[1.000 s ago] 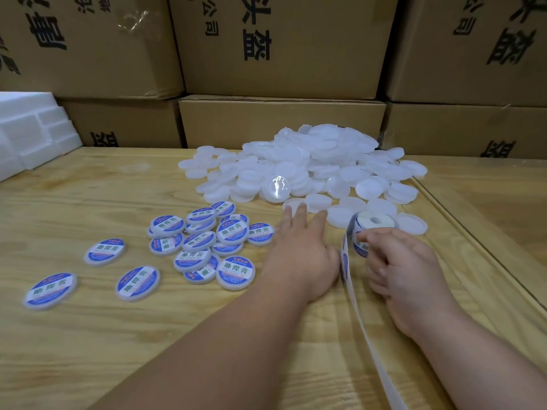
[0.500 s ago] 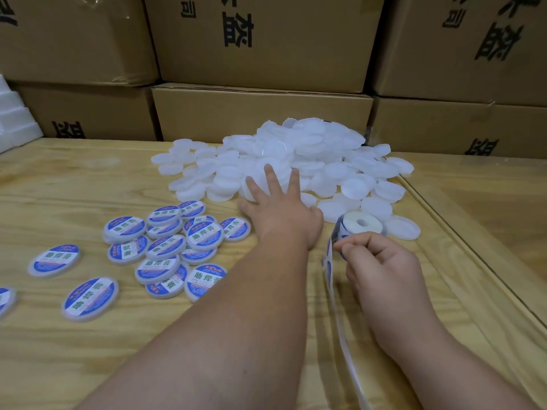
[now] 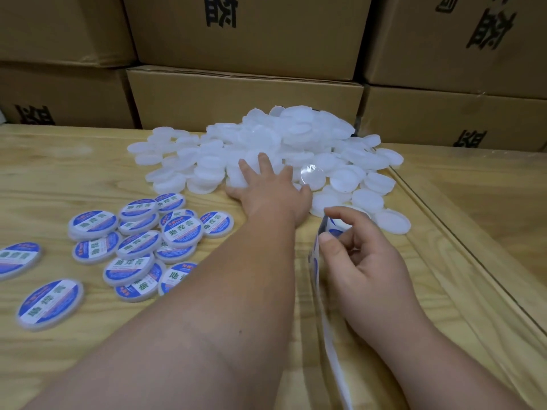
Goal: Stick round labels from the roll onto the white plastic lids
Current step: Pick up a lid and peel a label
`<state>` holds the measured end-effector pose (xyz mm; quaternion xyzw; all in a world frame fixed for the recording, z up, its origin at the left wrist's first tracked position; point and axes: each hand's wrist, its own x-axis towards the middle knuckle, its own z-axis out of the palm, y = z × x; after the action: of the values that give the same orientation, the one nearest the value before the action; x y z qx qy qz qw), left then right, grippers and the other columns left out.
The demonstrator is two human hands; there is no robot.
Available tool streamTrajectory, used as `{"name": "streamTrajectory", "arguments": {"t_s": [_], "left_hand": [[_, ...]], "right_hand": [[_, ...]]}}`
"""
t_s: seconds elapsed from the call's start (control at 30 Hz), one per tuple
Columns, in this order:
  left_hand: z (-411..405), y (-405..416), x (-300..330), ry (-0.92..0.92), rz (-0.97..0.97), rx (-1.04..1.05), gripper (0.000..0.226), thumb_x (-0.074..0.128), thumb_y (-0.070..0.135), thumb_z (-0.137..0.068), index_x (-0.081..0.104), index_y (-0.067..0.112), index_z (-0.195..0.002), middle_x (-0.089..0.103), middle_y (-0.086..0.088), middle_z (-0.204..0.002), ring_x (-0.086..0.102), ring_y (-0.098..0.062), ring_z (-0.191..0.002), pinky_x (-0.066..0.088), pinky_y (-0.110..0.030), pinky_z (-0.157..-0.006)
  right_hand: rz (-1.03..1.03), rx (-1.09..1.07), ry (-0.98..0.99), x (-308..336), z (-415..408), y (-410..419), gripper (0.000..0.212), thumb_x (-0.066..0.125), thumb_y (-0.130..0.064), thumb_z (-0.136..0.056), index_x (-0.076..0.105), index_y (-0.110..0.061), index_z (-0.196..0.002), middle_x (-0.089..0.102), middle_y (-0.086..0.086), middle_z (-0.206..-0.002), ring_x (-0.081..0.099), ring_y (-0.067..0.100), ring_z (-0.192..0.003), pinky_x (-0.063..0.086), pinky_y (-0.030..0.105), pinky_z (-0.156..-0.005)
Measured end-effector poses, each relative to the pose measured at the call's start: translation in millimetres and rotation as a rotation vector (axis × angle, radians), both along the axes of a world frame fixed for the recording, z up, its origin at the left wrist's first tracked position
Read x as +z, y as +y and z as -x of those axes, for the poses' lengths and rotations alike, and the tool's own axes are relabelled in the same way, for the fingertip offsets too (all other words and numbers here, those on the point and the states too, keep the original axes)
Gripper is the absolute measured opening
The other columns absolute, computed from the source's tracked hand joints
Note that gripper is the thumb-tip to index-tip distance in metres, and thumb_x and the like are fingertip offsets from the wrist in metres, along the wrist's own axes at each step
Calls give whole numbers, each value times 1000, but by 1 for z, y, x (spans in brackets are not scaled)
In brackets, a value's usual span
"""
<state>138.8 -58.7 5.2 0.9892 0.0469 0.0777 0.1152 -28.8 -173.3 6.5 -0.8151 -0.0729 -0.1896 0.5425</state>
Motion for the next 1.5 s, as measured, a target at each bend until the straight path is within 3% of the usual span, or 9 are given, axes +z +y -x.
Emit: {"name": "streamTrajectory", "arguments": {"t_s": [0.23,0.4,0.5,0.63,0.9,1.07,1.2,1.37,1.5], "left_hand": [[33,-2,-2,-36,21,-69,57,33,53,-88,48,35,-140,10,-2,-163,-2,-37,-151,23,-68,-104],[61,0,-1,-34,53,-149,51,37,54,-90,53,34,-134,15,0,-163,-1,-32,-153,23,-65,-108],[79,0,-3,-28,69,-185,53,36,53,-89,50,38,-139,12,1,-166,-5,-30,-154,17,-68,-111],[108,2,-8,-62,125,-241,51,37,55,-91,50,41,-138,17,5,-166,-6,-26,-155,8,-69,-116],[177,11,-10,-94,215,-211,65,46,48,-89,26,44,-151,-3,-1,-170,-17,-32,-154,4,-56,-124],[204,17,-11,-121,297,-177,57,48,39,-90,39,36,-147,21,-2,-163,4,-28,-154,15,-47,-124],[184,26,1,-184,398,-119,56,47,37,-98,33,34,-152,24,6,-162,15,-21,-148,21,-41,-120],[171,35,-4,-138,330,-86,76,58,60,-85,29,34,-150,35,2,-139,25,-22,-125,32,-38,-104],[168,37,-5,-70,286,-65,70,59,55,-85,33,36,-147,45,1,-137,31,-25,-128,33,-41,-102]], "right_hand": [[-10,-51,53,0,-4,-3,14,57,-47,-84,68,-44,-92,61,-4,-66,52,4,-53,42,18,-51],[-53,-152,76,1,-6,-9,11,63,-32,-91,71,-33,-83,71,-7,-77,61,8,-66,43,12,-54],[-64,-184,88,3,-4,-10,15,63,-33,-90,70,-27,-77,70,-3,-76,61,9,-64,43,13,-55],[-73,-184,134,6,1,-12,21,63,-33,-91,68,-23,-73,68,-1,-69,61,14,-63,49,32,-63],[122,-180,221,13,10,-19,51,60,-54,-89,50,-18,-56,47,-10,-44,42,6,-41,33,28,-52],[208,-48,319,20,16,-20,56,58,-55,-91,40,-23,-50,32,-11,-43,31,8,-39,27,27,-48],[284,38,329,18,17,-20,45,59,-34,-90,42,-25,-49,31,-12,-43,29,7,-40,26,27,-47],[134,90,319,14,12,-20,37,60,-18,-89,45,-17,-55,35,-4,-51,31,13,-48,27,27,-51],[55,118,303,15,9,-15,33,61,-30,-82,50,-4,-66,40,3,-57,35,16,-55,29,32,-57]]}}
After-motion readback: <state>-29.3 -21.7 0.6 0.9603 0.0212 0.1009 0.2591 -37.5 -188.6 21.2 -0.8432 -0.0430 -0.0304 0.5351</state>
